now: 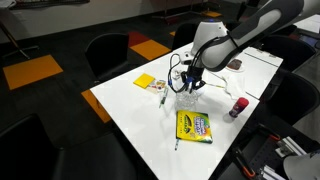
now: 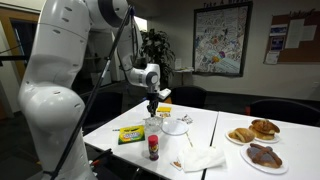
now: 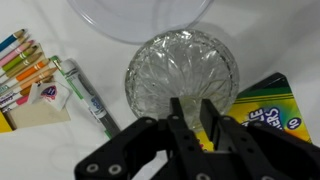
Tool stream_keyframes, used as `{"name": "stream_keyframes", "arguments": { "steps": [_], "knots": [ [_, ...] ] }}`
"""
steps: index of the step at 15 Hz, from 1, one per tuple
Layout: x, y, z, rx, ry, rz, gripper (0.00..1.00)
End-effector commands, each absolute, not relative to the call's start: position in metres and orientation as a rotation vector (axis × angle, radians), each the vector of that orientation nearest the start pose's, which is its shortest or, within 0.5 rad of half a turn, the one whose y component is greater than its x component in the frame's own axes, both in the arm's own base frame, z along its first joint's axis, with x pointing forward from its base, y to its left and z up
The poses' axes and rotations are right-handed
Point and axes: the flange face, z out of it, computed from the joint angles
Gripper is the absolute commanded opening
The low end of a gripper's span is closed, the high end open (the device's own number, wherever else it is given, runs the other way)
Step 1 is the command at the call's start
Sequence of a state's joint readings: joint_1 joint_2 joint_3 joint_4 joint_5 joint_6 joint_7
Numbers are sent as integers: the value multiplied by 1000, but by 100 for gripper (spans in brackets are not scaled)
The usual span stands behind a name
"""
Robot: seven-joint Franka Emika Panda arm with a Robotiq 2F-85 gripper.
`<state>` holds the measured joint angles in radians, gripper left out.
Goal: Move the glass bowl to the left, then pick the lid and put it on top of the bowl
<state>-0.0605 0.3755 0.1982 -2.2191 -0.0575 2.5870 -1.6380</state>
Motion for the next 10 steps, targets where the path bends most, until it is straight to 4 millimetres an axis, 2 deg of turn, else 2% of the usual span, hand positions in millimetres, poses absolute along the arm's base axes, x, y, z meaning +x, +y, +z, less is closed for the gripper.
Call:
{"name": "stream_keyframes", "arguments": {
  "steps": [1,7,10],
  "knots": [
    [540,80,219,1924,2498,35,59],
    [540,96,265,1774,2531,117,99],
    [538,104,288,1723,2560,149,100]
  ]
}}
